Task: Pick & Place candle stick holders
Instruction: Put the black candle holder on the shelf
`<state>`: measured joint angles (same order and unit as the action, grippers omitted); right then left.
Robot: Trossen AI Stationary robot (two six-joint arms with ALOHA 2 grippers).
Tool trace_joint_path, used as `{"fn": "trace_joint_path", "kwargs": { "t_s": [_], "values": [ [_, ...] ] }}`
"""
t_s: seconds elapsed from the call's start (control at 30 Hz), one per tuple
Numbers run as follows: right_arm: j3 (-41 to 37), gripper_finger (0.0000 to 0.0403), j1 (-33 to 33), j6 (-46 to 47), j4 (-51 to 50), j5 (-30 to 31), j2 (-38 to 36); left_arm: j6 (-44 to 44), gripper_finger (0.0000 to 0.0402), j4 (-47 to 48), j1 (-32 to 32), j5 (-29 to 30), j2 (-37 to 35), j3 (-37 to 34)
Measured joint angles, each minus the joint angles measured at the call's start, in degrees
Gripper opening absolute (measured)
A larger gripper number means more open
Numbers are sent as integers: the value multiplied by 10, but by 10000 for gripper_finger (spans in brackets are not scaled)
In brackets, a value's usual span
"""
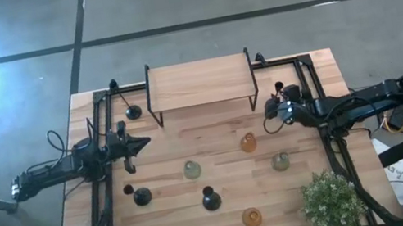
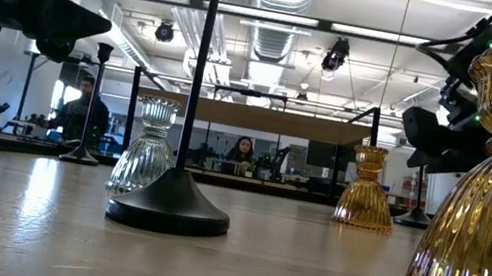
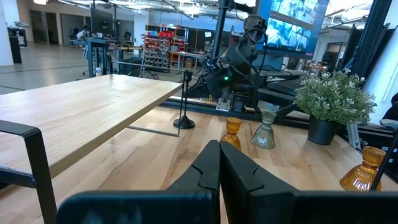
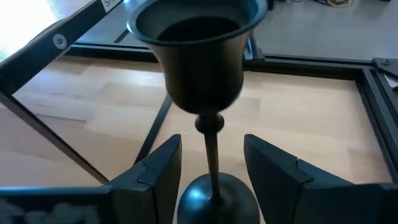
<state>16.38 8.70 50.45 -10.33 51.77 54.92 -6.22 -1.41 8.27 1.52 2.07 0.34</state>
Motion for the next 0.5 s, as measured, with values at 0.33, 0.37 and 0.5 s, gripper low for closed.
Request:
{"fn": "trace_joint_path", "kwargs": {
  "t_s": [0.33, 0.37, 0.5],
  "values": [
    [-14, 138, 43, -16, 33, -9, 0, 0, 5, 0, 0, 0, 0, 0],
    [-14, 131, 45, -17, 33, -9, 0, 0, 5, 0, 0, 0, 0, 0],
    [-9, 83, 49, -43, 36, -18, 0, 0, 5, 0, 0, 0, 0, 0]
  ]
}}
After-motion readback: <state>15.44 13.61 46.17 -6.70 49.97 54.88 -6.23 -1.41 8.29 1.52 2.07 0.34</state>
